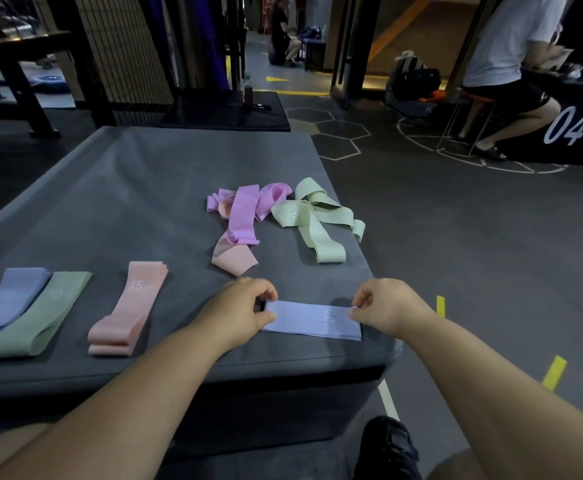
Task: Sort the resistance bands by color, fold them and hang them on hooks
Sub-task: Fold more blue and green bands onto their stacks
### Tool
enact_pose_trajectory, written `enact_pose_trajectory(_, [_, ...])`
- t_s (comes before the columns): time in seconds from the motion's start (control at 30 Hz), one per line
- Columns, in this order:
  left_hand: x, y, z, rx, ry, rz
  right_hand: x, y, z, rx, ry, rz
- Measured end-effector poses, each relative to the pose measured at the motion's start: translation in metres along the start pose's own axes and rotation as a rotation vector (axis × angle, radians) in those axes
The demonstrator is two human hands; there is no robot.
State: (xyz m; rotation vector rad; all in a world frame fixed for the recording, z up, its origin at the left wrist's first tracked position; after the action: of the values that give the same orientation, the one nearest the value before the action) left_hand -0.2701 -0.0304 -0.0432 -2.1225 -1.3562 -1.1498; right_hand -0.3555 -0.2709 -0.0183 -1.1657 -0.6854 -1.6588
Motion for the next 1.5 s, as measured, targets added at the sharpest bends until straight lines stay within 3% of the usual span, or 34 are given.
enact_pose_trajectory(0.23, [-0.001, 0.0, -0.008, 0.062, 0.083, 0.038, 0.002, 0.001, 0.007, -0.012, -0.107, 0.074])
enact_pose_trajectory(0.5, [-0.002, -0.001, -0.014, 0.042, -0.06, -0.016, 0.002, 0.0, 0.019, -0.005, -0.175, 0.1])
enact_pose_trajectory(0.7, [0.003, 0.001, -0.005, 0.23, -0.365, 0.018, 0.003, 0.006, 0.022, 0.019, 0.042, 0.028])
enact_pose_trajectory(0.9, [0.02, -0.005, 0.005, 0.336, -0.517, -0.016, -0.007, 0.017, 0.038, 0.03, 0.339, -0.116])
enact_pose_trajectory(1.1, [0.028, -0.009, 0.015, 0.486, -0.624, -0.032, -0.02, 0.022, 0.05, 0.052, 0.378, -0.096])
enact_pose_trajectory(1.2, [0.025, -0.01, 0.02, 0.523, -0.583, -0.039, -0.022, 0.022, 0.052, 0.051, 0.35, -0.088])
enact_pose_trajectory(1.37, [0.024, -0.013, 0.019, 0.343, -0.065, -0.068, -0.024, 0.018, 0.057, 0.132, 0.144, -0.089])
enact_pose_trajectory(1.5, [0.021, -0.013, 0.015, 0.223, 0.075, -0.106, -0.027, 0.017, 0.056, 0.209, 0.025, -0.106])
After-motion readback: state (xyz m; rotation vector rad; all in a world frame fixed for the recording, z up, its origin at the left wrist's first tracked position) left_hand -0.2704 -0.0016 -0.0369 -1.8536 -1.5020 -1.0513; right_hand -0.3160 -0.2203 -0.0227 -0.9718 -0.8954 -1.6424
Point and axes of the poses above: each hand's wrist, its own y-axis towards the middle knuckle, its own x-axis out of the back of the hand, z = x × y, the point moved 2 cm from there along y, towards the middle knuckle, and after that the axes turned 8 degrees about -z, right-handed, at the moved point
